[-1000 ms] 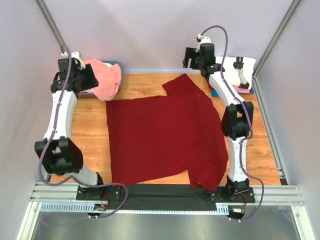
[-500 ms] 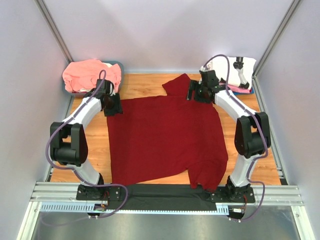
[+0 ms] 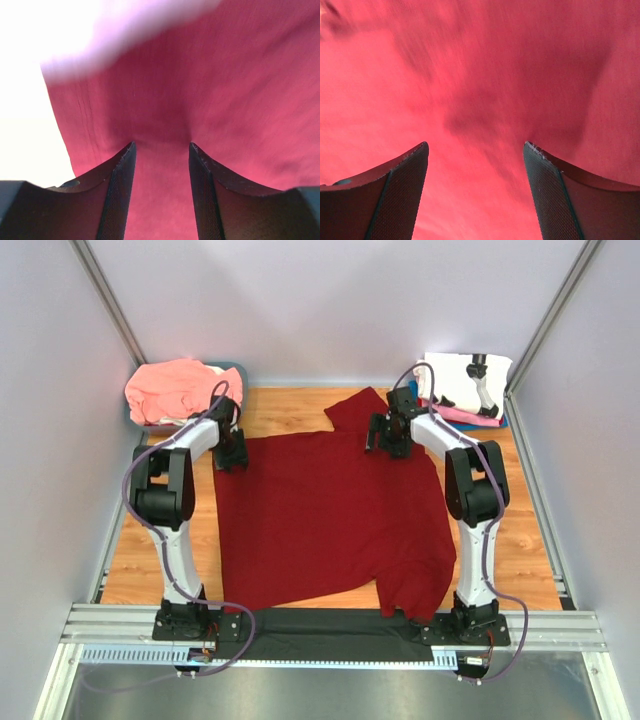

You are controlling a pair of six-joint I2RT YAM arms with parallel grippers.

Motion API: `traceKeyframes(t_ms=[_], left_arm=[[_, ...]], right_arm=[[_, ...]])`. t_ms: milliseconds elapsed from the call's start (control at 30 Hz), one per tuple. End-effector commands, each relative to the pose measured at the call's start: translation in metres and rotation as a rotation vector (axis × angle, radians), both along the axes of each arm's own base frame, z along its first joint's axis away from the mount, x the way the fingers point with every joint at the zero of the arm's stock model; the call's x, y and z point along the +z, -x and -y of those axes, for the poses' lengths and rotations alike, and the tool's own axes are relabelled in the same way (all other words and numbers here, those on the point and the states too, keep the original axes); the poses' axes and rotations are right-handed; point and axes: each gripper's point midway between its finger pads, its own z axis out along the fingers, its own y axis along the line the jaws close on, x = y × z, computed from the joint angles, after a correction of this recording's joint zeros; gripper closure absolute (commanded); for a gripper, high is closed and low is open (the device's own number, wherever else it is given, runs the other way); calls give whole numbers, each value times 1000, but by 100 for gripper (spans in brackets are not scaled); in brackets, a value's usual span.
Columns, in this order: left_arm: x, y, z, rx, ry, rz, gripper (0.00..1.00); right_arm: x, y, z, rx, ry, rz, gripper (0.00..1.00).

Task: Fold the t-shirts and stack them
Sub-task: Flatten the tshirt out

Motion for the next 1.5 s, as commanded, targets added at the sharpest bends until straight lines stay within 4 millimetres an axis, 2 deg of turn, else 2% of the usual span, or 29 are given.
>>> traceKeyframes(t_ms=[0,33,233,267,300,333,400,433,567,600,667,700,767,800,833,867,900,933,967,1000,1033,1067,1100,1133,1200,1267,1300,1367,1467], left_arm=[[-9,-20,-10,-23,-78,-24,57],[2,-36,-9,-32,-78,6,57],[-4,-55,-14,-63,-127,-23,60],[4,-64,-13,-67,-124,0,60],[0,-67,-13,-72,-126,-4,60],[11,-80,-12,-76,-127,33,60],[11,-82,-10,-86,-127,14,60],[28,-93,-8,-87,-127,54,60],[77,-89,8,-127,-159,119,57],[112,-87,10,-123,-154,186,55],[137,-75,16,-121,-129,220,50],[171,-66,19,-121,-119,281,48],[184,-45,20,-122,-109,276,46],[211,-31,21,-120,-99,324,46],[200,-15,20,-125,-100,284,46],[222,4,20,-122,-86,325,46],[225,17,21,-122,-72,323,46],[206,40,25,-133,-62,265,46],[227,62,25,-130,-52,325,46],[226,79,28,-137,-49,326,45],[200,105,33,-141,-62,265,43],[211,128,35,-148,-48,306,41],[204,145,36,-149,-47,289,41],[179,168,35,-123,-47,218,40],[169,207,44,-143,-11,188,40],[138,247,55,-156,27,93,40],[134,261,58,-155,55,94,40],[106,294,70,-161,93,24,40],[72,322,64,-140,22,-47,40]], right_arm=[[-26,-8,1,-48,-3,-68,23],[-22,-16,0,-54,-11,-53,23],[-36,-33,-3,-73,-30,-73,23],[-27,-42,-3,-75,-37,-53,23],[-35,-43,-2,-82,-32,-71,23],[-34,-46,-3,-91,-33,-70,23],[-28,-53,-3,-100,-46,-62,23],[-25,-55,-4,-96,-51,-54,23],[11,-56,-24,27,-140,-11,23],[35,-61,-26,47,-150,31,23],[54,-55,-27,70,-149,42,22],[74,-53,-26,76,-157,69,21],[89,-42,-24,80,-154,64,20],[110,-37,-23,84,-161,92,20],[107,-27,-21,80,-153,69,20],[129,-19,-20,83,-154,100,21],[134,-12,-18,87,-154,101,21],[128,1,-16,87,-144,74,21],[148,13,-13,88,-134,104,21],[153,22,-12,92,-126,107,21],[159,32,-11,100,-119,116,20],[162,55,-8,108,-100,121,20],[164,66,-6,112,-86,133,20],[158,80,-3,113,-69,128,20],[144,119,3,110,-58,122,20],[141,141,-2,94,-108,135,19],[126,170,3,89,-121,107,19],[116,203,-7,99,-183,111,20],[118,232,-24,151,-217,142,20]])
